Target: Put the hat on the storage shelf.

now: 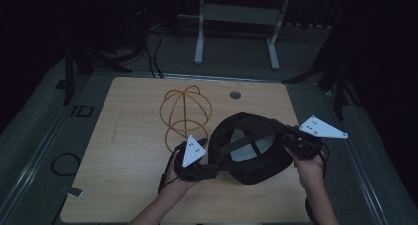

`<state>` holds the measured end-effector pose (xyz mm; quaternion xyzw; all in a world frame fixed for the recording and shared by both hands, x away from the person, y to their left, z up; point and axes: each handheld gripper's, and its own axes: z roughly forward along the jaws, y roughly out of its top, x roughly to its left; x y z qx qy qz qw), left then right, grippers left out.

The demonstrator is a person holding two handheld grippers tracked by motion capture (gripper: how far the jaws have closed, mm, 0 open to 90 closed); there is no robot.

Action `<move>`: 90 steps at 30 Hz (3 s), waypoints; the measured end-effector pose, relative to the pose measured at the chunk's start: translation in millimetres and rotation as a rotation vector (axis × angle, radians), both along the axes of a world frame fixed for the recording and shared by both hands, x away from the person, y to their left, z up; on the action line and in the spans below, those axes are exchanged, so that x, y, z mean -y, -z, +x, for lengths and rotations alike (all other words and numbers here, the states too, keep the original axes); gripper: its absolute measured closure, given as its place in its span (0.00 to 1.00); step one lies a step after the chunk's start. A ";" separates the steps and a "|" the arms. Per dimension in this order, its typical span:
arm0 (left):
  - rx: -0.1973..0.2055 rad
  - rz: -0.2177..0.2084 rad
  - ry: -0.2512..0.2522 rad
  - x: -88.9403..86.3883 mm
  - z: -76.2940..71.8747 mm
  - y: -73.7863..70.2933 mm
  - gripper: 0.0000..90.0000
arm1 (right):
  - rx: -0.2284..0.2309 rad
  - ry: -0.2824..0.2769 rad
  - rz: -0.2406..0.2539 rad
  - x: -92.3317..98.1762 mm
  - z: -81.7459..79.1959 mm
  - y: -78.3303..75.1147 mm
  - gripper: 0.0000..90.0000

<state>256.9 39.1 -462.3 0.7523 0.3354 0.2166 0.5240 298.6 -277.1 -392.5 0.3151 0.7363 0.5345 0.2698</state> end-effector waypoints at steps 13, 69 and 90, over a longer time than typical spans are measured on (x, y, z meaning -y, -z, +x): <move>0.088 -0.012 -0.063 -7.0 -9.7 -1.9 0.80 | 0.007 -0.042 0.019 -3.1 -13.7 3.7 0.98; 0.272 -0.119 0.259 -17.4 -25.4 -72.9 0.98 | 0.007 -0.400 0.096 55.7 -101.4 28.3 0.45; 0.234 -0.093 0.770 -24.9 -5.5 -65.3 0.98 | 0.017 -0.723 -0.039 -2.2 -94.8 6.0 0.50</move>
